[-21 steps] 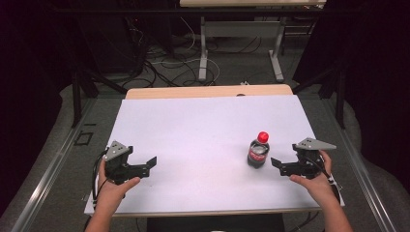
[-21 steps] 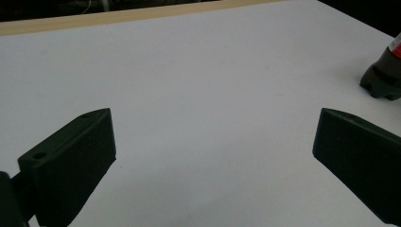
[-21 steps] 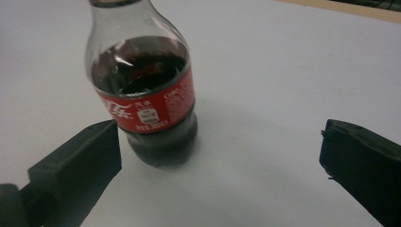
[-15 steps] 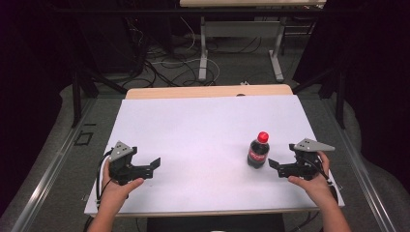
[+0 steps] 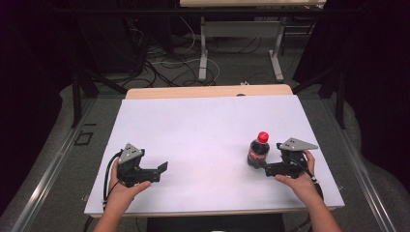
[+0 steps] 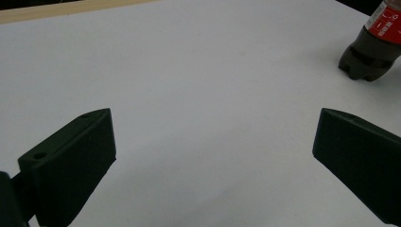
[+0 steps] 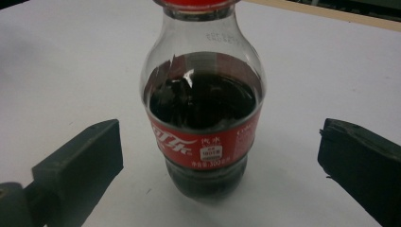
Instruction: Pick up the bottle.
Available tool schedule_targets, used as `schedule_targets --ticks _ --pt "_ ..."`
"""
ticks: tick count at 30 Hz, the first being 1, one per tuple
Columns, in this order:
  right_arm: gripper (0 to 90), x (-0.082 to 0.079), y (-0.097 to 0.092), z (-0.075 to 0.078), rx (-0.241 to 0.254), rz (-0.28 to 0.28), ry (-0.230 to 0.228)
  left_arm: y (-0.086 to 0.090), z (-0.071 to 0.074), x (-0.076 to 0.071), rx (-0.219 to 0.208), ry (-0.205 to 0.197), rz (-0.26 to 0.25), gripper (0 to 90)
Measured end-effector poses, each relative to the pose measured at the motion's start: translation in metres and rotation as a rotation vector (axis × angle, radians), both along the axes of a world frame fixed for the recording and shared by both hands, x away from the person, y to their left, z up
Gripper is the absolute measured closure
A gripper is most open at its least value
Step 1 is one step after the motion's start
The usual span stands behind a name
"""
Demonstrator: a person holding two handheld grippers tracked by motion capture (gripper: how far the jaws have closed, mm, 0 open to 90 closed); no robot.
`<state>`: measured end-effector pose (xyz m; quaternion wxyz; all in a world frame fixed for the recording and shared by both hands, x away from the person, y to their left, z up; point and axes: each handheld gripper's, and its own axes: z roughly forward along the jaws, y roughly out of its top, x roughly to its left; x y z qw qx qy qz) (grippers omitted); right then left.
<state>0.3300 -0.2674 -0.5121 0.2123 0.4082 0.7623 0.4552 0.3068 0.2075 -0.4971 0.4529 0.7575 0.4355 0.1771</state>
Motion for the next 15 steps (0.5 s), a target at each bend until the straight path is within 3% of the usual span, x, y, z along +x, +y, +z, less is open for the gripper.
schedule_targets --ticks 4,10,15 --pt "4.2 0.006 0.008 -0.004 -0.002 -0.008 -0.007 -0.001 -0.001 0.001 0.022 -0.004 -0.013 0.5" --pt "14.0 0.010 0.017 -0.005 -0.004 -0.005 -0.019 -0.003 -0.003 0.001 0.013 0.004 -0.007 0.5" --pt "16.2 0.016 0.023 -0.008 0.004 -0.008 -0.023 -0.002 -0.004 0.001 0.025 0.003 -0.015 0.5"
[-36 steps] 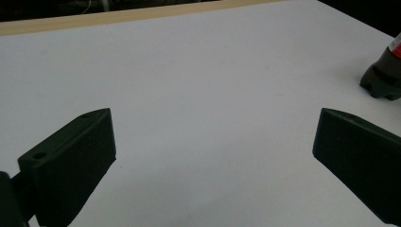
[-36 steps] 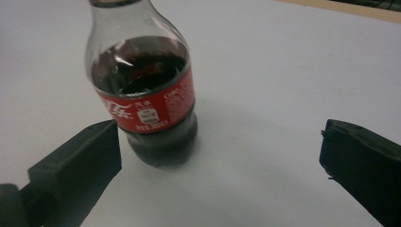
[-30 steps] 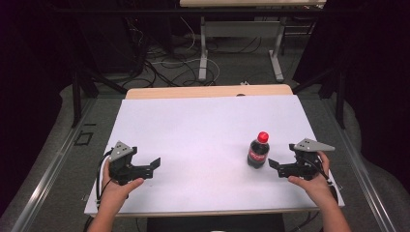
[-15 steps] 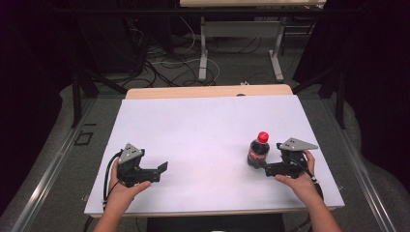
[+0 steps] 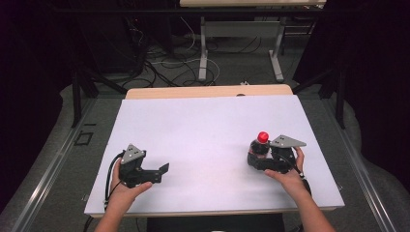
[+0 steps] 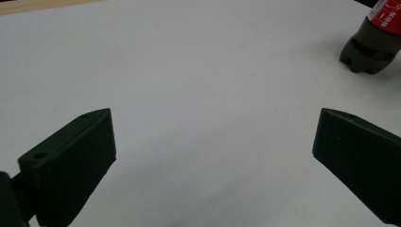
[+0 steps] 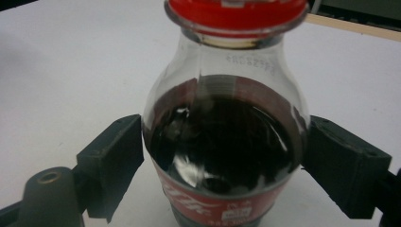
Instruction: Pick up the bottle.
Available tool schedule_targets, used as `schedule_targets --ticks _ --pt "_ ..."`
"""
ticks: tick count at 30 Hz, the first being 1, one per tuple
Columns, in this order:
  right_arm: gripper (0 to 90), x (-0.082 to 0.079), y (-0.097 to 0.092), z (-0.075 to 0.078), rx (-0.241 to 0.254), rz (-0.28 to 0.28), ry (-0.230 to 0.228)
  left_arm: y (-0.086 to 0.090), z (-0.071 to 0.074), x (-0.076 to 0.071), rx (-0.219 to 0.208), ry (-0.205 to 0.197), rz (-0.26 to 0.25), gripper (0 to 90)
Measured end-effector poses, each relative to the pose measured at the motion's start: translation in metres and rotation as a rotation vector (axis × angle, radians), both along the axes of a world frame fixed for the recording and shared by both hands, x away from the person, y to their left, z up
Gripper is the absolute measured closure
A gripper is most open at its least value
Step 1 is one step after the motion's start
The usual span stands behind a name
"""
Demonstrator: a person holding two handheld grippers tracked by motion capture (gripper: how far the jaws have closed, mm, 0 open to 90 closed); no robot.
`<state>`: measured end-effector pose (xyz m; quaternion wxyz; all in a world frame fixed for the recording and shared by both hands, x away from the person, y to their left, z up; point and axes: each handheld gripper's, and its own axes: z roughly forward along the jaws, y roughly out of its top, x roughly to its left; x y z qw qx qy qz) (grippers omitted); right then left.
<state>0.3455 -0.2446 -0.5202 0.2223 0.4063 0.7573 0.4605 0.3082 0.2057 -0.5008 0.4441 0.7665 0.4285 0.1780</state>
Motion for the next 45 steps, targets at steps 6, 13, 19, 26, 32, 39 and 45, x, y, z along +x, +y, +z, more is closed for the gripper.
schedule_targets --ticks 6,13,19,26,32,39,45 --pt "22.2 0.004 0.005 -0.003 0.000 -0.002 -0.003 0.001 -0.001 0.001 0.004 0.004 0.001 0.5" --pt "28.1 0.004 0.003 -0.004 -0.004 0.002 -0.018 0.001 -0.002 0.001 0.001 0.013 0.003 0.5" --pt "29.1 0.004 0.002 -0.004 -0.005 0.005 -0.024 0.000 -0.003 0.001 0.003 0.011 0.000 0.5" --pt "29.7 0.004 0.005 -0.001 -0.013 0.023 -0.014 -0.002 -0.005 0.002 -0.008 0.021 0.003 0.6" --pt "29.8 0.000 0.017 0.007 -0.035 0.058 -0.037 -0.005 -0.003 0.002 0.001 0.018 -0.019 0.6" --pt "29.8 -0.006 0.042 0.019 -0.033 0.125 -0.058 -0.014 0.002 0.000 -0.008 -0.002 -0.056 1.3" --pt "29.8 -0.008 0.064 0.023 -0.021 0.181 -0.059 -0.025 0.010 -0.001 -0.021 -0.011 -0.078 1.8"
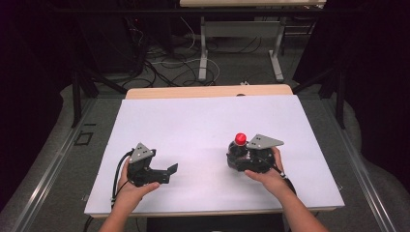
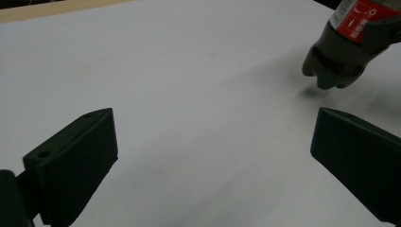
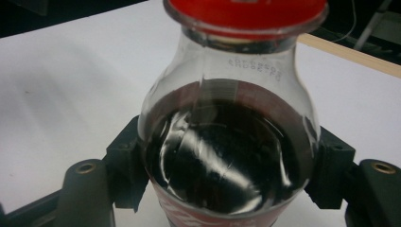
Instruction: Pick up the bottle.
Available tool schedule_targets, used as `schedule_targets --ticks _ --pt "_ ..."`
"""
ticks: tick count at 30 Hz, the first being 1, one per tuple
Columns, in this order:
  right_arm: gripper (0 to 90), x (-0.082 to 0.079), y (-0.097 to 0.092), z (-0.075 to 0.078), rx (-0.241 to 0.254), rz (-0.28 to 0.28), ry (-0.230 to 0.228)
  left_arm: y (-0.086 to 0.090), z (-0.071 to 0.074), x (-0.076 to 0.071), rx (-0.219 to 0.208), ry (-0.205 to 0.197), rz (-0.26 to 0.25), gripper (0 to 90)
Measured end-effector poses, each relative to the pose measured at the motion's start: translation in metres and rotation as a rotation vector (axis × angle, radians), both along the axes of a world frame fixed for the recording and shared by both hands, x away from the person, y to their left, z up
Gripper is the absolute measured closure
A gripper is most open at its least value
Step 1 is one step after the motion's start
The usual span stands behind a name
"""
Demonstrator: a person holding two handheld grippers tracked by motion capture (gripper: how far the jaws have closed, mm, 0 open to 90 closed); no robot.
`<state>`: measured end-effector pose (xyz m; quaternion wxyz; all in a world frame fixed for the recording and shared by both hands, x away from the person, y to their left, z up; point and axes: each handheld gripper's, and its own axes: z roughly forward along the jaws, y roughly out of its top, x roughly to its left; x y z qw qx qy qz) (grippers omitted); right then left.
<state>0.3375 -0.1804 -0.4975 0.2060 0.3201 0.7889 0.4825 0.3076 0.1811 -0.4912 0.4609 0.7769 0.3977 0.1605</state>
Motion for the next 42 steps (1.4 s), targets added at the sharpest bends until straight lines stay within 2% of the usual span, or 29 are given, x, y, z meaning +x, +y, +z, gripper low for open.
schedule_targets --ticks 2,4,8,12,14,19,22,29,30,31,34,42 --pt "29.7 0.000 0.006 0.000 -0.013 0.029 -0.008 -0.003 0.005 0.000 -0.017 -0.003 -0.011 1.7" --pt "29.8 -0.003 0.012 0.000 -0.011 0.034 -0.005 -0.005 0.010 -0.001 -0.027 -0.008 -0.025 1.8" --pt "29.8 -0.005 0.021 -0.001 -0.022 0.065 -0.004 -0.012 0.020 -0.001 -0.033 -0.020 -0.053 2.1" --pt "29.8 -0.009 0.029 -0.002 -0.039 0.099 -0.003 -0.018 0.027 -0.001 -0.051 -0.015 -0.074 3.9" --pt "29.8 -0.011 0.034 -0.003 -0.036 0.105 -0.008 -0.026 0.033 -0.001 -0.047 -0.006 -0.091 6.3" --pt "29.7 -0.016 0.042 -0.005 -0.059 0.150 0.000 -0.043 0.044 -0.003 -0.027 -0.030 -0.138 15.7" --pt "29.7 -0.020 0.047 -0.007 -0.050 0.160 -0.005 -0.054 0.051 -0.004 -0.050 -0.029 -0.177 17.5" --pt "29.8 -0.025 0.054 -0.007 -0.031 0.192 -0.003 -0.074 0.065 -0.007 -0.067 -0.067 -0.259 33.0" --pt "29.7 -0.025 0.053 -0.007 -0.041 0.200 0.018 -0.077 0.067 -0.007 -0.074 -0.064 -0.276 34.5" --pt "29.7 -0.026 0.054 -0.008 -0.037 0.198 0.014 -0.079 0.068 -0.007 -0.070 -0.059 -0.297 35.6" --pt "29.7 -0.027 0.055 -0.008 -0.035 0.203 0.020 -0.086 0.070 -0.005 -0.076 -0.060 -0.317 36.1" --pt "29.7 -0.029 0.059 -0.008 -0.016 0.232 0.032 -0.098 0.071 0.001 -0.103 -0.007 -0.358 40.8"
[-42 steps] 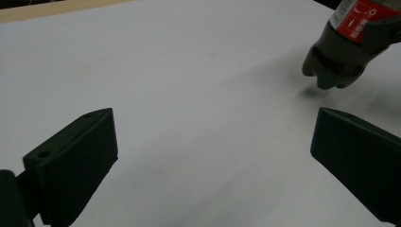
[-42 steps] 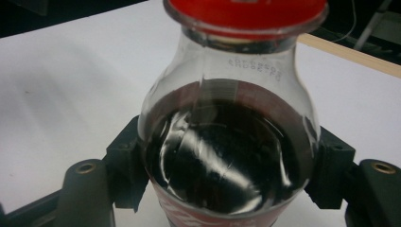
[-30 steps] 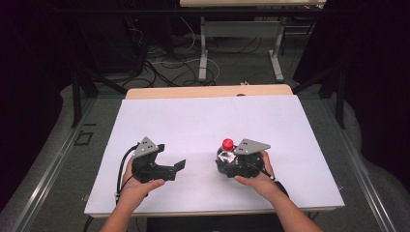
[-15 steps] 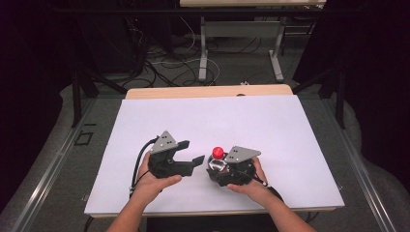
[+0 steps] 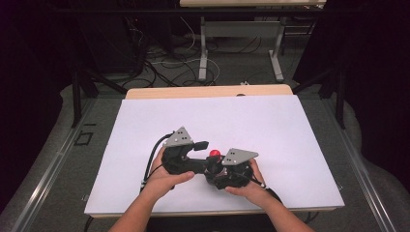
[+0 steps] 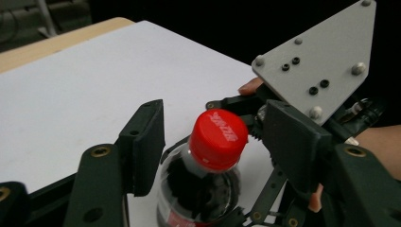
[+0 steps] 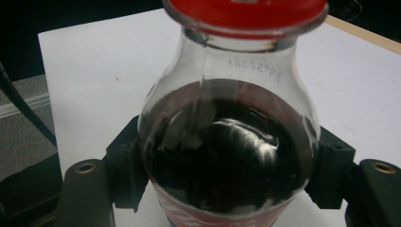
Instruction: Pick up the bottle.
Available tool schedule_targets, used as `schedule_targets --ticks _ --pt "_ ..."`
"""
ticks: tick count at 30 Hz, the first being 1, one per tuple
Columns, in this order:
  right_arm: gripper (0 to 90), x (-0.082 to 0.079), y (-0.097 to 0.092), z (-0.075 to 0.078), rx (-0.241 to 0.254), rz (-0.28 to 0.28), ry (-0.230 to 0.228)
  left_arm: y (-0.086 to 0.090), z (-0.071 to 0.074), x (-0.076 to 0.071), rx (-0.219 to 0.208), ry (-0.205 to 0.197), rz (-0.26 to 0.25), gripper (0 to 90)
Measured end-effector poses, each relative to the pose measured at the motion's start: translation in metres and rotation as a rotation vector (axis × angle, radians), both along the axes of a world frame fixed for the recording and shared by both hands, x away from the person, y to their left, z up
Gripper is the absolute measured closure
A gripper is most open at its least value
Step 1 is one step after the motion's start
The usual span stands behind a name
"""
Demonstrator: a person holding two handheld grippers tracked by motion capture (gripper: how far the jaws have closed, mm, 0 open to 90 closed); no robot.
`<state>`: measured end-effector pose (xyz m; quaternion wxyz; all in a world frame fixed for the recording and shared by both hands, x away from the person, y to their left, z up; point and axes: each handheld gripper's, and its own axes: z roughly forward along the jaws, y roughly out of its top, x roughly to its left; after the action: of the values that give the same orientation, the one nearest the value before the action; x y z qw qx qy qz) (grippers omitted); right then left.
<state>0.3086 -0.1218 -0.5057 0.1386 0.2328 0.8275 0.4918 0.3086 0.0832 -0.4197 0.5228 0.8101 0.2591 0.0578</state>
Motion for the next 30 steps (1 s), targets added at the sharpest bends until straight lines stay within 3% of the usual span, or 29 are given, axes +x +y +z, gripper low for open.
schedule_targets --ticks 4,8,13,14,20,23,30 --pt "29.7 -0.001 0.001 0.000 0.007 0.003 0.005 -0.005 0.002 0.007 0.002 0.053 -0.043 47.5" --pt "29.7 -0.002 0.002 0.000 0.008 0.017 0.001 -0.009 0.001 0.008 0.006 0.071 -0.070 52.0" --pt "29.7 -0.003 0.002 0.000 0.016 0.050 0.002 -0.011 -0.001 0.009 0.013 0.068 -0.103 55.3" --pt "29.7 -0.004 0.002 0.000 0.018 0.051 0.007 -0.012 -0.001 0.010 0.027 0.051 -0.114 56.6" --pt "29.7 -0.004 0.002 0.001 0.018 0.064 0.007 -0.010 -0.002 0.012 0.023 0.066 -0.127 59.8" --pt "29.8 -0.004 0.003 0.000 0.016 0.069 0.003 -0.010 -0.002 0.012 0.030 0.049 -0.139 60.6" --pt "29.8 -0.005 0.004 0.000 0.012 0.063 0.007 -0.011 -0.002 0.006 0.048 0.028 -0.104 61.4"
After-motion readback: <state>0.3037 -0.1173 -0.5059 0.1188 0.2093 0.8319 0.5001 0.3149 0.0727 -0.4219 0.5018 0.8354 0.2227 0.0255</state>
